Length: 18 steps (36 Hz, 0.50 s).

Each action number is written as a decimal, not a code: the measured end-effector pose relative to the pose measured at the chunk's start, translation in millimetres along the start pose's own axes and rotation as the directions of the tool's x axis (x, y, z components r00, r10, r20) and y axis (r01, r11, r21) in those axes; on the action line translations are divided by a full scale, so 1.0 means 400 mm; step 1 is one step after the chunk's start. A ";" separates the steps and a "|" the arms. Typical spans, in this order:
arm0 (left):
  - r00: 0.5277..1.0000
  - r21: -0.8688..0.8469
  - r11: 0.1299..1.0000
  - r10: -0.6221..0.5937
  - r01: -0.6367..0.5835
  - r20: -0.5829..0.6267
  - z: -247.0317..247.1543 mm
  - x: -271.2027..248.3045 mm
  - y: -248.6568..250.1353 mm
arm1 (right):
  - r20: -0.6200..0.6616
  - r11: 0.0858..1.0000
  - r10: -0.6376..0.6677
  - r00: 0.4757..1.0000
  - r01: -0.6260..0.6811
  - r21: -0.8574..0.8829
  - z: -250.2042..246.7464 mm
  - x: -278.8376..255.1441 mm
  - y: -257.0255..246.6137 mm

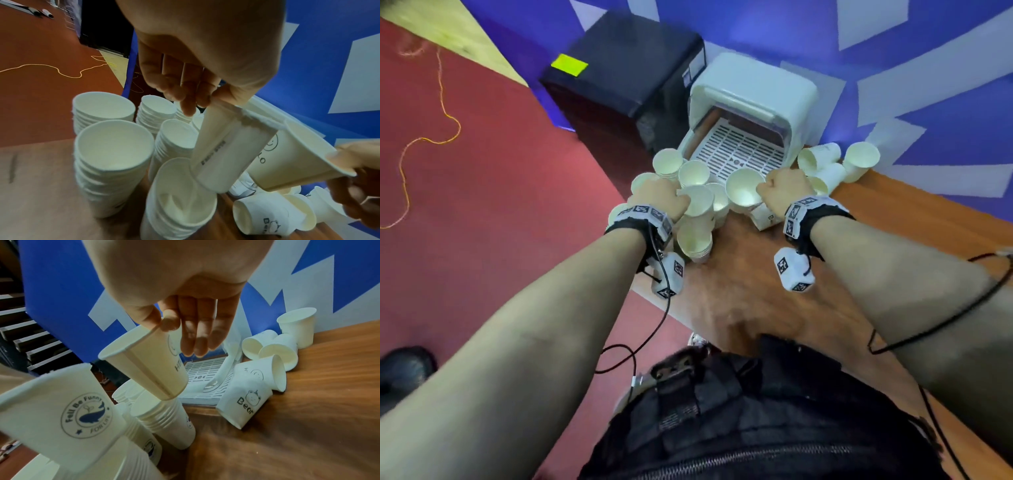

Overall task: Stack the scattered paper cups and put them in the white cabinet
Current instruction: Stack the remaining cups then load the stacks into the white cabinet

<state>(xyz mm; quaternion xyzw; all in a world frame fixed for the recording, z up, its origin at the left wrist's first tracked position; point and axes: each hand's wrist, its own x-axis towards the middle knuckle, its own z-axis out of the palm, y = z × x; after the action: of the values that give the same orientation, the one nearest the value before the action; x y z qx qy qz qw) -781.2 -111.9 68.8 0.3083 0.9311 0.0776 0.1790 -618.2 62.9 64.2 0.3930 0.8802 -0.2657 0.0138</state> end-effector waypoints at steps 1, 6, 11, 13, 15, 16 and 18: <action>1.000 -0.004 1.000 -0.010 0.010 0.016 0.004 -0.007 -0.009 | -0.002 1.000 0.011 1.000 -0.011 0.006 0.011 0.001 -0.003; 0.999 0.028 0.999 -0.024 0.023 0.044 0.019 -0.028 -0.037 | 0.002 0.997 0.068 0.998 -0.068 0.038 0.042 -0.002 -0.010; 0.996 0.024 1.000 -0.016 0.014 0.086 0.066 -0.022 -0.055 | -0.013 0.995 0.091 0.996 -0.091 0.050 0.058 -0.007 -0.012; 0.995 0.031 0.999 -0.011 0.008 0.101 0.081 -0.027 -0.064 | -0.021 0.994 0.094 0.995 -0.093 0.056 0.061 -0.008 -0.013; 0.994 0.030 1.000 -0.010 0.007 0.111 0.094 -0.030 -0.072 | -0.036 0.995 0.097 0.995 -0.096 0.040 0.061 -0.007 -0.020; 0.993 0.031 1.000 -0.008 0.005 0.117 0.097 -0.030 -0.075 | -0.051 0.995 0.099 0.994 -0.098 0.031 0.061 -0.005 -0.025; 0.992 0.030 1.000 -0.010 0.007 0.127 0.102 -0.027 -0.081 | -0.087 0.994 0.105 0.991 -0.103 0.033 0.057 0.001 -0.037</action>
<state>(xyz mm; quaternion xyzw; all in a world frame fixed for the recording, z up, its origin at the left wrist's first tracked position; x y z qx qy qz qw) -775.2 -143.0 26.1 0.3113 0.9202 0.0432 0.2335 -633.2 44.0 51.2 0.4498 0.8544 -0.2594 -0.0170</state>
